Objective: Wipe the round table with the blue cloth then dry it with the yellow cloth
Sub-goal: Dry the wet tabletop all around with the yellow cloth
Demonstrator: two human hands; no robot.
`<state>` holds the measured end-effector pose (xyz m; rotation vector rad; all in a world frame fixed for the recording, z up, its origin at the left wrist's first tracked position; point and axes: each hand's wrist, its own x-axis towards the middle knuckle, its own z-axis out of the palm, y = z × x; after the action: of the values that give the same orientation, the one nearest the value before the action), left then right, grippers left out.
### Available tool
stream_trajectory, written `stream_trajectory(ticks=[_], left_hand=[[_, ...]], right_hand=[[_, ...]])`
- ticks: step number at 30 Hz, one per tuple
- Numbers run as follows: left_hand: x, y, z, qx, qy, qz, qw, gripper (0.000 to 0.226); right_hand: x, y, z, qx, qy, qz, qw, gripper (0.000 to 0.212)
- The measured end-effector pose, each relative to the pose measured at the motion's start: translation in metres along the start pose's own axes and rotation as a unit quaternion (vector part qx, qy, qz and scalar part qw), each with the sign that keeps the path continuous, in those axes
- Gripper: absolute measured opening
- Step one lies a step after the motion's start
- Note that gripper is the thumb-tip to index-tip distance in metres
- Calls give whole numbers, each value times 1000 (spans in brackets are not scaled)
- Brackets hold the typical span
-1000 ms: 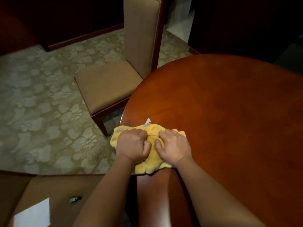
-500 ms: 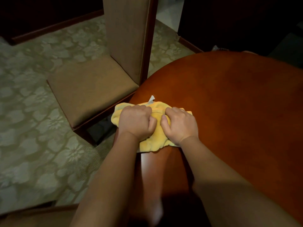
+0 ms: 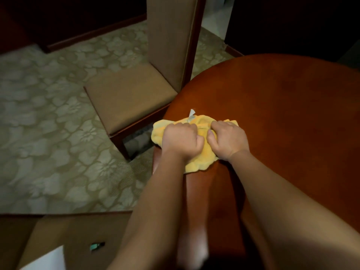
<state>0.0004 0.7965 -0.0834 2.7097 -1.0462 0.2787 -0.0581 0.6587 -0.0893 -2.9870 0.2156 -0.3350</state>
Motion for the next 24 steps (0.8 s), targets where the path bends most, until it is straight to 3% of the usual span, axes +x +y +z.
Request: stream_trajectory(ticks=[6,18,24], left_hand=[[-76,31,-13,-5,17,-5,1000,30],[-231,104,-48,2,-2,-26,1000,26],[-286,133,-60,-1,-26,-24,999,24]], right_hand=[[-80,-16,-18,16,-26,-13,999,57],[-240,-47,-49,40,-54,-48,997,60],[-306,-56,-65,68,-80,-34,994,51]])
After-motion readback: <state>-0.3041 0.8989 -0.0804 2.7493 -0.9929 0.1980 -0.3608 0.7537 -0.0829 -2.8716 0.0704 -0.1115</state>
